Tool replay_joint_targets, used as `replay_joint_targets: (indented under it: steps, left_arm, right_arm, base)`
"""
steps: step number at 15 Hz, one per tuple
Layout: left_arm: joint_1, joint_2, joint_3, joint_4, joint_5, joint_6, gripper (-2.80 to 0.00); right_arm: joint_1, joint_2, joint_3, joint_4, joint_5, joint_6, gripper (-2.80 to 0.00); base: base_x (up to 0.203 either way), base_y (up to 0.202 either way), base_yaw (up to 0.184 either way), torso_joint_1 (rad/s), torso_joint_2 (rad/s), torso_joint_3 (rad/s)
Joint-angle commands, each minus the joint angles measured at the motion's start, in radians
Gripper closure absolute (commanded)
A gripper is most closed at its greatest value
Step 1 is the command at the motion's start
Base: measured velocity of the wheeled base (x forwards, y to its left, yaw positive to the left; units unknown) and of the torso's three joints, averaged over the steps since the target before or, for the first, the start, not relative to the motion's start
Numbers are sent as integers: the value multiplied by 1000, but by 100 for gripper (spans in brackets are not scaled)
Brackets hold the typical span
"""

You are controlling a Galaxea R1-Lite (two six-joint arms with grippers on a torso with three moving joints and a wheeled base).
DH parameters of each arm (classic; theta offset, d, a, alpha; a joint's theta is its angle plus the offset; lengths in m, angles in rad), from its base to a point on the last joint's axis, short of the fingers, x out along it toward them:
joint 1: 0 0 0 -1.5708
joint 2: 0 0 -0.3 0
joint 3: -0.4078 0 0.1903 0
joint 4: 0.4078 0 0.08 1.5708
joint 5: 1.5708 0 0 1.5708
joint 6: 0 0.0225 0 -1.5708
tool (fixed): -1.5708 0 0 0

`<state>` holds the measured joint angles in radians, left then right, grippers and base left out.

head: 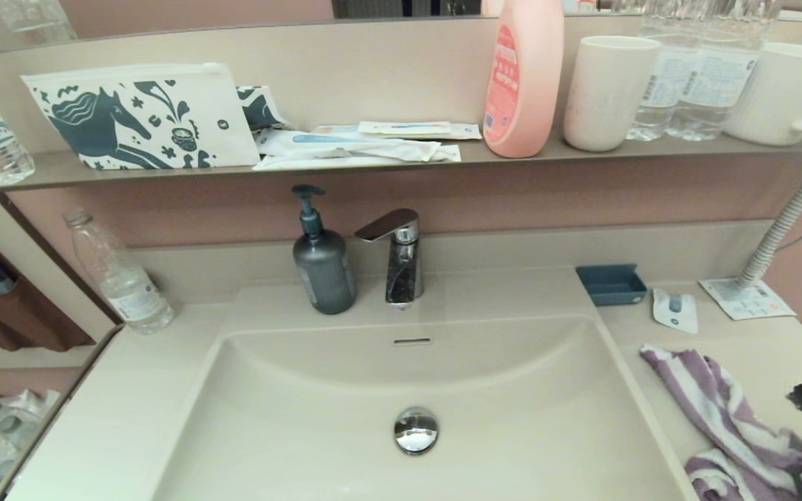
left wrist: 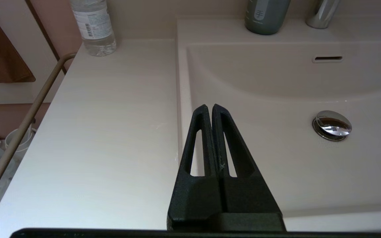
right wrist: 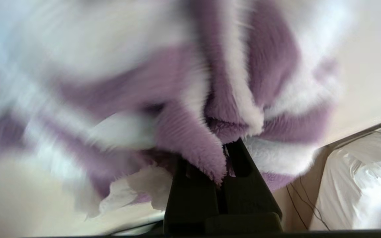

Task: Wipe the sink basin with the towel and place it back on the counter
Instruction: Wipe the sink

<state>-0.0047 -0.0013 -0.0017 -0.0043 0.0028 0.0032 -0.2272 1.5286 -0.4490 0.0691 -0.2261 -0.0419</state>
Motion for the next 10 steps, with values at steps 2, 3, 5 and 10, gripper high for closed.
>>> replay_joint_targets:
  steps: [2,3,5,10]
  left_arm:
    - [0,1,0,0,0,0,0]
    - [0,1,0,0,0,0,0]
    - [0,1,0,0,0,0,0]
    - [0,1,0,0,0,0,0]
  right_arm:
    - [-194,72,-45,-112,34,-122,0]
    - [-240,129,-95,-154,69,-142,0]
    - [-289,225,-182,-247,164,-128,0]
    - [-116,364,-269,-425,206,59,0]
  base:
    - [0,0,0,0,0,0]
    - [0,0,0,0,0,0]
    - [0,0,0,0,0,0]
    - [0,0,0,0,0,0]
